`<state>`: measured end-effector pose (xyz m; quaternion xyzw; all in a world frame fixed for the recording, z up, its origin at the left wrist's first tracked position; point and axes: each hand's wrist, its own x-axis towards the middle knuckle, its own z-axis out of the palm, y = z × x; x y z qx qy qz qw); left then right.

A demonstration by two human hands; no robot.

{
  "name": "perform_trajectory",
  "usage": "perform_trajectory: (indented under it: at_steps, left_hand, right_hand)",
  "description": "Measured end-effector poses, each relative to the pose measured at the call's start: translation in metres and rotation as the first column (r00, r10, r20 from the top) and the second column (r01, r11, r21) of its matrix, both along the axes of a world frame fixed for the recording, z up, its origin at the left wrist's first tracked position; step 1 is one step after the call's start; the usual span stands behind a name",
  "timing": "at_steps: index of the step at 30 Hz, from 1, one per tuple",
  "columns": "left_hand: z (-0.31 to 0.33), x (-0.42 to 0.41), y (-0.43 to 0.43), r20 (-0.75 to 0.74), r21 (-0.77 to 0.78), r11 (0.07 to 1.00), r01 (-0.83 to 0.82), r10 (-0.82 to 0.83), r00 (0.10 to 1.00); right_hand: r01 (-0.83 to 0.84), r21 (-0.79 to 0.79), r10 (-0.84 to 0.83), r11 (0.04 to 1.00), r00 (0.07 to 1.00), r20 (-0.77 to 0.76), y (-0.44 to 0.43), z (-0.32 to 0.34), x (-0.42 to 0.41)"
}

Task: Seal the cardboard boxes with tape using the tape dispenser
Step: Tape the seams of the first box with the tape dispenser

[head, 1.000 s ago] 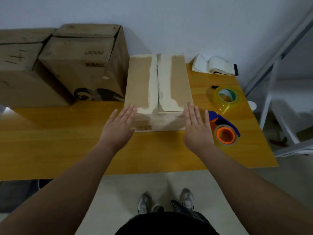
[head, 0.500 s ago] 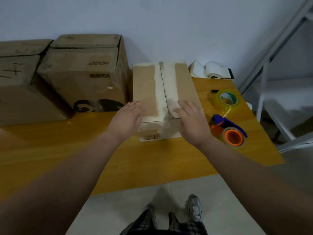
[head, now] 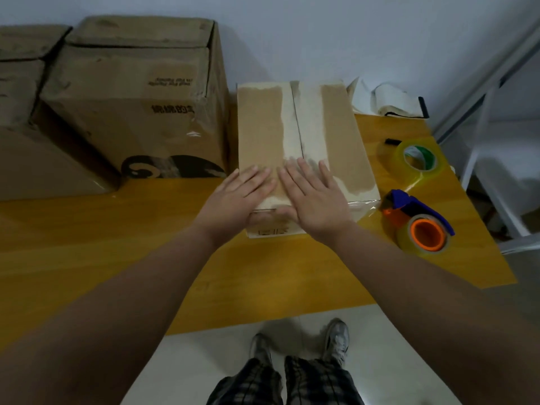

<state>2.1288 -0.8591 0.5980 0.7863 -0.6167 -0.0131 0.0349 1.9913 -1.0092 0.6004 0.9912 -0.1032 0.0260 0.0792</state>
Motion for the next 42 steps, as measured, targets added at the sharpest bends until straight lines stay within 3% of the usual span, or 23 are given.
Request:
perform_trajectory:
  at_steps: [8,14,18,24,27,32,36,38,40,42]
  left_hand:
    - [0.006,-0.011,0.004,0.19,0.121,0.992,-0.031,0.008,0.982]
    - [0.038,-0.042,-0.035,0.053,0.017,0.999,-0.042,0.041,0.998]
    - [0.032,-0.065,-0.077,-0.008,0.055,0.998,-0.027,0.027,1.0]
    - [0.01,-0.081,-0.096,0.093,0.098,0.992,-0.082,0.073,0.993]
    - [0.006,-0.08,-0.093,0.193,0.096,0.992,-0.082,0.062,0.979]
    - [0.005,-0.082,-0.093,0.183,0.102,0.992,-0.077,0.057,0.981]
    - [0.007,-0.086,-0.094,0.184,0.127,0.987,-0.095,0.07,0.98]
    - [0.01,-0.086,-0.094,0.199,0.139,0.985,-0.099,0.07,0.977]
    - [0.016,-0.09,-0.101,0.211,0.131,0.985,-0.113,0.083,0.974]
    - [0.02,-0.1,-0.117,0.211,0.089,0.988,-0.126,0.105,0.972]
  right_hand:
    - [-0.049,-0.107,0.032,0.993,0.988,-0.151,-0.001,0.006,-0.005]
    - [0.023,0.221,-0.025,0.975,1.0,0.006,-0.04,0.027,-0.041]
    - [0.041,0.34,-0.062,0.939,0.997,0.05,-0.079,0.028,-0.065]
    - [0.014,0.534,-0.05,0.845,0.997,0.054,-0.099,0.007,-0.073]
    - [-0.086,0.441,0.008,0.894,0.984,0.177,-0.1,-0.005,-0.071]
    - [-0.236,0.392,0.102,0.889,0.937,0.334,-0.112,-0.025,-0.07]
    - [-0.34,0.341,0.27,0.877,0.933,0.236,-0.13,-0.03,-0.092]
    - [-0.311,0.407,0.238,0.859,0.946,0.22,-0.133,-0.024,-0.1]
    - [-0.128,0.657,-0.063,0.743,0.964,0.259,-0.121,-0.017,-0.099]
    - [0.042,0.917,-0.487,0.396,0.857,0.171,-0.1,-0.012,-0.083]
